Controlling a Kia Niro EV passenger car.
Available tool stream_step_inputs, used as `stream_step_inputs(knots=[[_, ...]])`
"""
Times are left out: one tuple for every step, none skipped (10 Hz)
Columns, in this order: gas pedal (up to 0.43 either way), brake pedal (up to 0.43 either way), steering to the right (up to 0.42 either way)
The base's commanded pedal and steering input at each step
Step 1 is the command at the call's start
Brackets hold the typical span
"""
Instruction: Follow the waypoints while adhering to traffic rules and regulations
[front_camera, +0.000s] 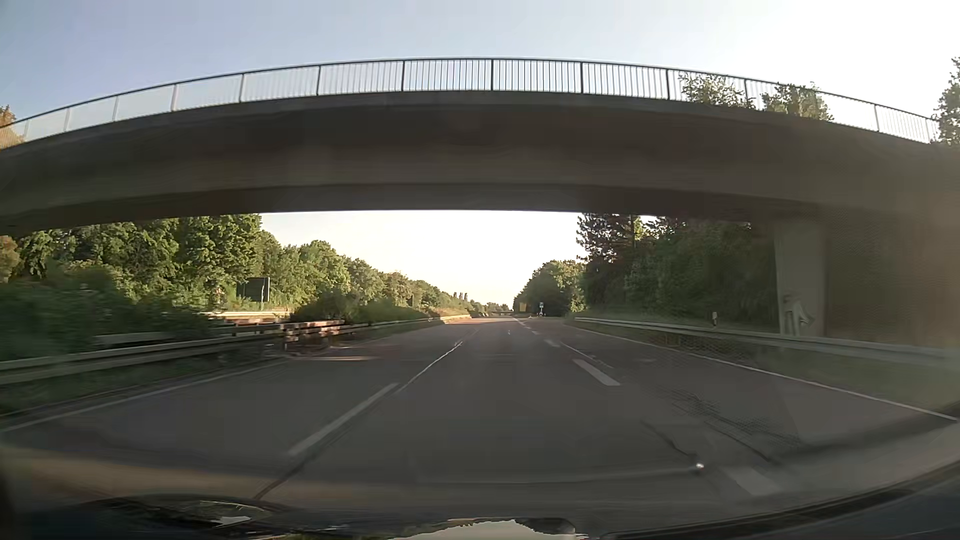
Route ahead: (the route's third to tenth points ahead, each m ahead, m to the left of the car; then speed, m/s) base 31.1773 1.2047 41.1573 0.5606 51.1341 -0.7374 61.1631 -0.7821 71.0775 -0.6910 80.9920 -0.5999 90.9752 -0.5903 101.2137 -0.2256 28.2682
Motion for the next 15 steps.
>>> stream_step_inputs(knots=[[0.37,0.0,0.0],[0.37,0.0,0.001],[0.37,0.0,0.001],[0.37,0.0,0.002],[0.37,0.0,0.002],[0.37,0.0,0.002],[0.37,0.0,0.002],[0.37,0.0,0.002],[0.37,0.0,0.003],[0.37,0.0,0.003],[0.37,0.0,0.003],[0.37,0.0,0.002],[0.37,0.0,0.002],[0.37,0.0,0.001],[0.37,0.0,0.001]])
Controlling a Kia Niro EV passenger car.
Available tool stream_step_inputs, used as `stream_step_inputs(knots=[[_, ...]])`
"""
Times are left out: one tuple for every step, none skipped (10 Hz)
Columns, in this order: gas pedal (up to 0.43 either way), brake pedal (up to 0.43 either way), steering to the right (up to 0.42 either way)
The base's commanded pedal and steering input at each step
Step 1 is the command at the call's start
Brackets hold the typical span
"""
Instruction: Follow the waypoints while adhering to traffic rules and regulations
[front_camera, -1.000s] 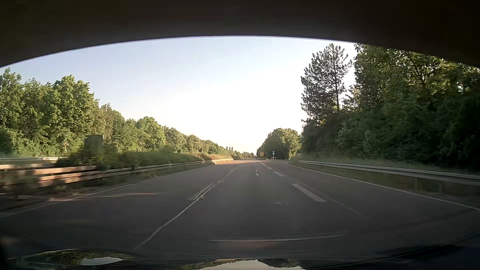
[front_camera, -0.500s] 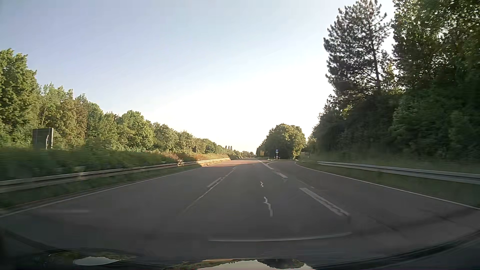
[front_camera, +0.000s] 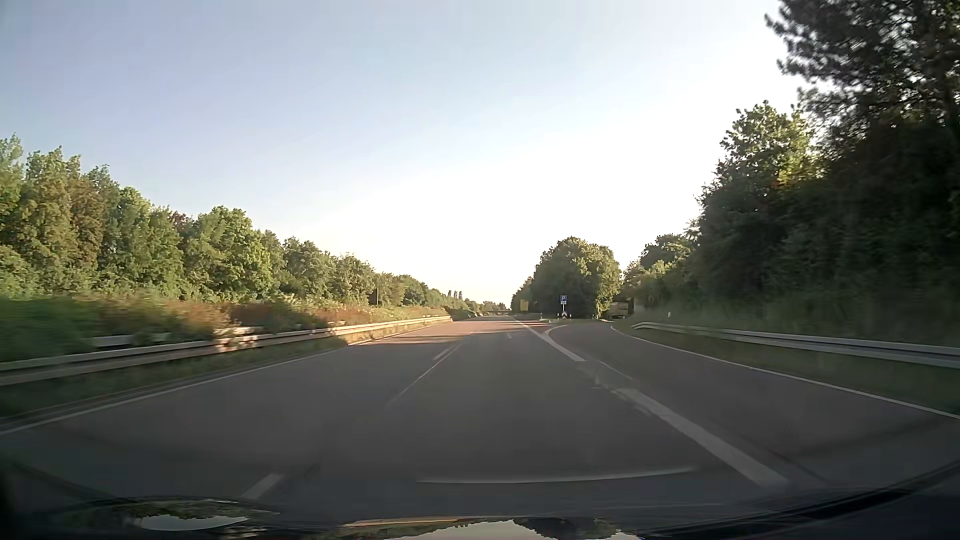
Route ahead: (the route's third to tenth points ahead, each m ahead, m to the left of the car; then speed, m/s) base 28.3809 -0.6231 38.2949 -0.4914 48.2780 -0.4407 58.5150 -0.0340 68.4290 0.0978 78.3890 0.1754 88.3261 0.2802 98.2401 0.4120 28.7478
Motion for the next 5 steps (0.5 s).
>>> stream_step_inputs(knots=[[0.37,0.0,0.001],[0.37,0.0,0.001],[0.37,0.0,0.001],[0.37,0.0,0.001],[0.37,0.0,0.001]])
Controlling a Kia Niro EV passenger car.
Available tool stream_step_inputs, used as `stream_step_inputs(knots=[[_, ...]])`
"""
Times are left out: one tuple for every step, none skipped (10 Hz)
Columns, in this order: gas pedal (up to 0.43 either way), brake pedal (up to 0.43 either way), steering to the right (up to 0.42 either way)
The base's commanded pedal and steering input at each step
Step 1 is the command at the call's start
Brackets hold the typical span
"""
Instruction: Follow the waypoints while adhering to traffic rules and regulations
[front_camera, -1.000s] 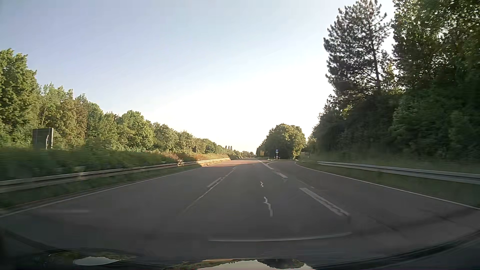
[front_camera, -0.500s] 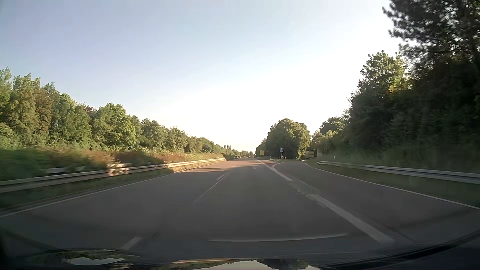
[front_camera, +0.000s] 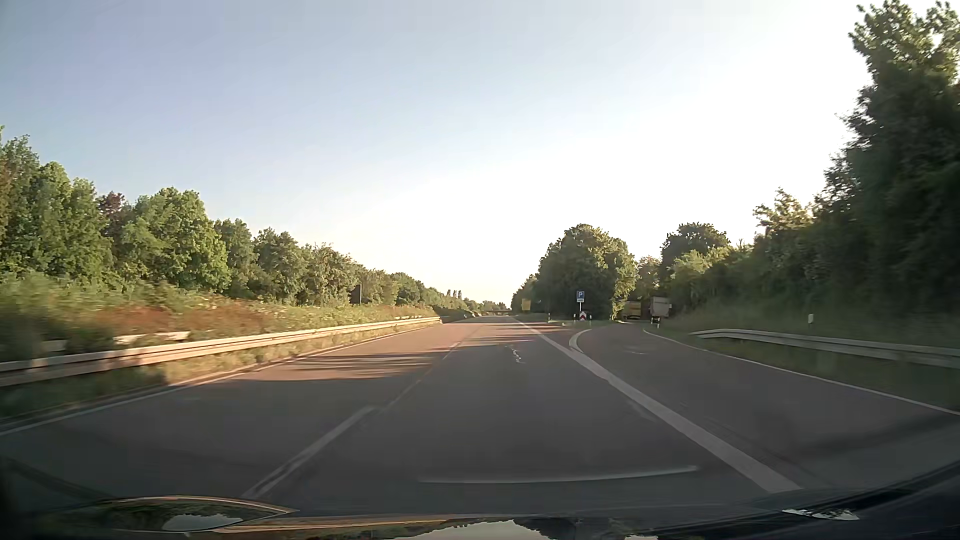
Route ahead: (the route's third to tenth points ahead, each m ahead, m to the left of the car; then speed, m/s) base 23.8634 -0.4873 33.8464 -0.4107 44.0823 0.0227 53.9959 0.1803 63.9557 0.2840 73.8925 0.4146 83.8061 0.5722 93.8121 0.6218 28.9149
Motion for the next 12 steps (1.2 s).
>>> stream_step_inputs(knots=[[0.37,0.0,0.001],[0.37,0.0,0.001],[0.37,0.0,0.001],[0.37,0.0,0.001],[0.37,0.0,0.001],[0.37,0.0,0.001],[0.37,0.0,0.001],[0.37,0.0,0.001],[0.37,0.0,0.001],[0.37,0.0,0.001],[0.37,0.0,0.001],[0.37,0.0,0.001]])
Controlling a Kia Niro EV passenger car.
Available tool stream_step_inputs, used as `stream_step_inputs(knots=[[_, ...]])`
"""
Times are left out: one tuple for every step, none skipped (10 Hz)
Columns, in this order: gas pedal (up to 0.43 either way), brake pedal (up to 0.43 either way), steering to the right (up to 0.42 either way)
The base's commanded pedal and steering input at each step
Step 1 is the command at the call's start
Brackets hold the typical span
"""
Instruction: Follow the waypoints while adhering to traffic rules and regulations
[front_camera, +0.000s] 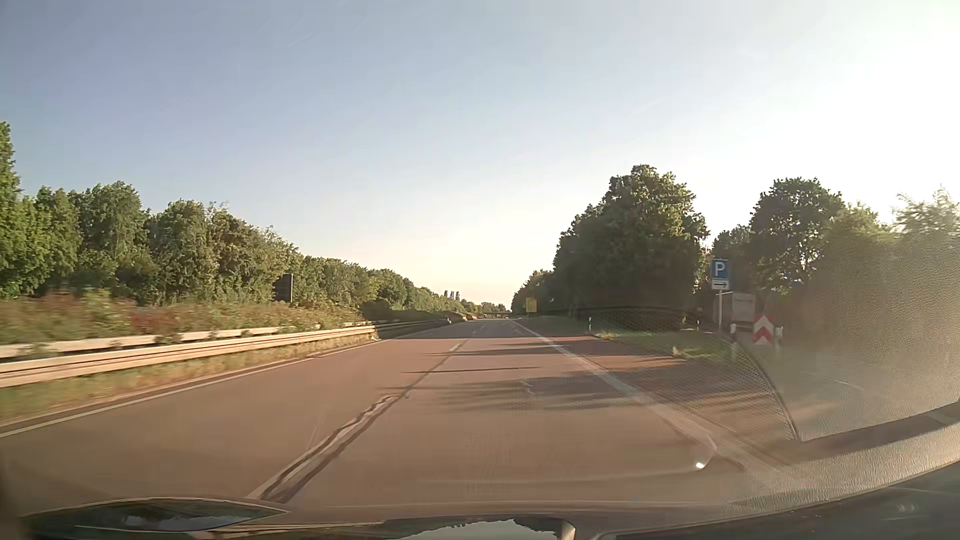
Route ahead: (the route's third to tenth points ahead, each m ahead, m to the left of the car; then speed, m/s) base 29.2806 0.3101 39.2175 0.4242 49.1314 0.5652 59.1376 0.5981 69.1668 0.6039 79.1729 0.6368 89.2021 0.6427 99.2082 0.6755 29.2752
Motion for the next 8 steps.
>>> stream_step_inputs(knots=[[0.37,0.0,0.001],[0.37,0.0,0.001],[0.37,0.0,0.001],[0.37,0.0,0.001],[0.37,0.0,0.001],[0.37,0.0,0.001],[0.37,0.0,0.001],[0.358,0.0,0.001]])
